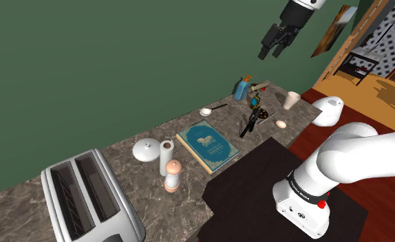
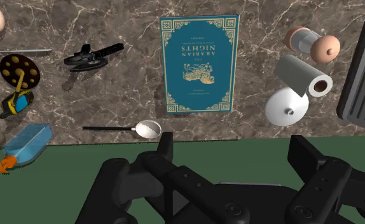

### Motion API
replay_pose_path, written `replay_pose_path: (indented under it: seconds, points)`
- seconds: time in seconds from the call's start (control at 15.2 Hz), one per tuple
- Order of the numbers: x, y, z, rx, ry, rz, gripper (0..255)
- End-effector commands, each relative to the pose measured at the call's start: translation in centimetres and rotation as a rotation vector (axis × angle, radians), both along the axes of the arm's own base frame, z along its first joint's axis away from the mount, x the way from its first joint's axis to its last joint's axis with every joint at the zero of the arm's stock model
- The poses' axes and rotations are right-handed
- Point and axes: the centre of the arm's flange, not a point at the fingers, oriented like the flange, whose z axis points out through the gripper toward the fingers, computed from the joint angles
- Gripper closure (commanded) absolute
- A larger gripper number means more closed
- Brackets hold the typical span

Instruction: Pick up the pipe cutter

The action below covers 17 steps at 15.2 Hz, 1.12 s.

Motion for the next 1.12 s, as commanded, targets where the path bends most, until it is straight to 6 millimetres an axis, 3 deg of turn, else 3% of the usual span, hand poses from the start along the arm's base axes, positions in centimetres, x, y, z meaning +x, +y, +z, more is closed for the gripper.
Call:
replay_pose_path:
  seconds: [0.0,0.53,1.06]
  points:
    - [0.0,0.0,0.0,0.0,0.0,0.0,0]
    - [6.3,-5.8,-7.3,0.024,0.102,-0.141,0]
    - [10.9,-12.3,-15.2,0.049,0.203,-0.282,0]
